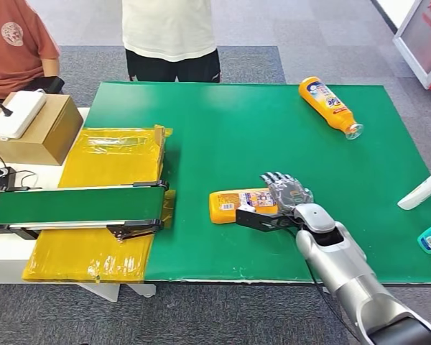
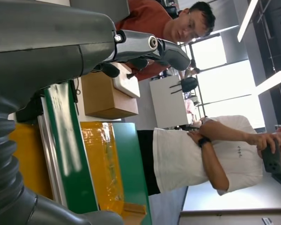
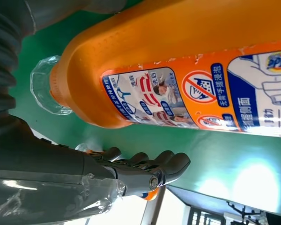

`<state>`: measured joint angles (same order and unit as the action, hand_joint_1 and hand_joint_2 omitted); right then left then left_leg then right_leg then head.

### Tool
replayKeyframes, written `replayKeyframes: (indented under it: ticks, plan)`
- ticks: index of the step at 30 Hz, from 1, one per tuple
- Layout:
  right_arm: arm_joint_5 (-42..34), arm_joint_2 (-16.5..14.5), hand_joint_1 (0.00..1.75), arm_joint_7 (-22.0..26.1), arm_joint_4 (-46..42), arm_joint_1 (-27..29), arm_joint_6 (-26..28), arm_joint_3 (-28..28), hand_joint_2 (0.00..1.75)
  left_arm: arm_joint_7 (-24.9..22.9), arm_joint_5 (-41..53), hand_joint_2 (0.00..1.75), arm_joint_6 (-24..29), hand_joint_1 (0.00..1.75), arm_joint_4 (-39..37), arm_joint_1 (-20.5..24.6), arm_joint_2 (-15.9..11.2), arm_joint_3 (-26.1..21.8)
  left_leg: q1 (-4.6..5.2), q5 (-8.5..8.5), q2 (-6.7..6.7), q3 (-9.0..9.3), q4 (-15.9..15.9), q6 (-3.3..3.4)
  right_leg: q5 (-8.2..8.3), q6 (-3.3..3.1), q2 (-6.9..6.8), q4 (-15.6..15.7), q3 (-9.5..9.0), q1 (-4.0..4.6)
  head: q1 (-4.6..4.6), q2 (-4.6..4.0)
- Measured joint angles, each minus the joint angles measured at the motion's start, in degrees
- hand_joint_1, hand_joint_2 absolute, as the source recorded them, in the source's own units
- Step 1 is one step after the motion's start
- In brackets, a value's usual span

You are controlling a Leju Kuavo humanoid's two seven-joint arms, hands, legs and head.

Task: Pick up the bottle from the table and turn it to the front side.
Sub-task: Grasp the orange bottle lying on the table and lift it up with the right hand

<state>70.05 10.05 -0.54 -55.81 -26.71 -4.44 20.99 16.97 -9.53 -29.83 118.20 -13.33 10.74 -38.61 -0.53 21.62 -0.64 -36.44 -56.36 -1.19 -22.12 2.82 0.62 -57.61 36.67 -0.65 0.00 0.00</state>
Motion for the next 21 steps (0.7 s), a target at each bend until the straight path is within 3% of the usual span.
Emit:
replayKeyframes:
  ticks: [17, 21]
  plan:
    - [-0.20, -1.30, 0.00, 2.45, 11.02, -5.75, -0.73, 2.70, 1.75, 1.55, -0.69, 1.75, 2.23, 0.00, 0.57, -0.84, -2.60, 3.60, 0.00, -0.01, 0.01, 0.20, 0.00, -0.03, 0.04, -0.06, 0.02, 0.01, -0.14, 0.02, -0.01, 0.00]
    - [-0.61, -1.59, 1.75, 2.33, 13.63, -6.93, 0.33, 3.28, 1.75, 1.83, -0.62, 1.75, 3.15, 0.00, 0.58, -1.27, -3.19, 4.73, 0.00, -0.03, 0.01, 0.30, 0.00, -0.03, 0.08, -0.08, 0.01, 0.01, -0.23, 0.01, -0.01, 0.00]
